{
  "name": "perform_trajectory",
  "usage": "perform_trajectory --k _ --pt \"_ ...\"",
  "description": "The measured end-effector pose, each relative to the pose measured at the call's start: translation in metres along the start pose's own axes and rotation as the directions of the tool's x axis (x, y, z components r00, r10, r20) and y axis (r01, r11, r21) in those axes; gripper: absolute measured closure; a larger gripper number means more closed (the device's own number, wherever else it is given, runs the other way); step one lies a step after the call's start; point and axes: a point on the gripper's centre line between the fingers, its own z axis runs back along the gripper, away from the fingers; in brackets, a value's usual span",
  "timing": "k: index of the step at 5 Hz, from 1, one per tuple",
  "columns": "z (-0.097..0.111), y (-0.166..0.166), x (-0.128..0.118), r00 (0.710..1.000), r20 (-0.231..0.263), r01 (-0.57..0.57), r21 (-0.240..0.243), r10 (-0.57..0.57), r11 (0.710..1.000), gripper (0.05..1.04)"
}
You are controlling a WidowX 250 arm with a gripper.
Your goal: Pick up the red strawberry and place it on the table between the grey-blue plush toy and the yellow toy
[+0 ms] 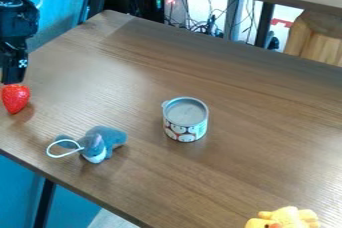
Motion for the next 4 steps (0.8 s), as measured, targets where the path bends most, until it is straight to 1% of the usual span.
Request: perform_trajectory --k 1,2,3,4 --pt "-0.011 -0.005 0.000 1.000 -0.025 0.010 -0.025 -0.011 1.000 0.084" --pt "-0.024 -0.023 -0.005 1.000 -0.026 0.010 -0.082 -0.012 0.997 0.084" --pt "-0.020 -0.027 -0.011 1.000 -0.003 0.006 -0.067 -0.006 0.998 0.084" --pt "-0.021 -0.021 -0.023 0.999 0.008 -0.052 -0.026 0.053 0.998 0.084"
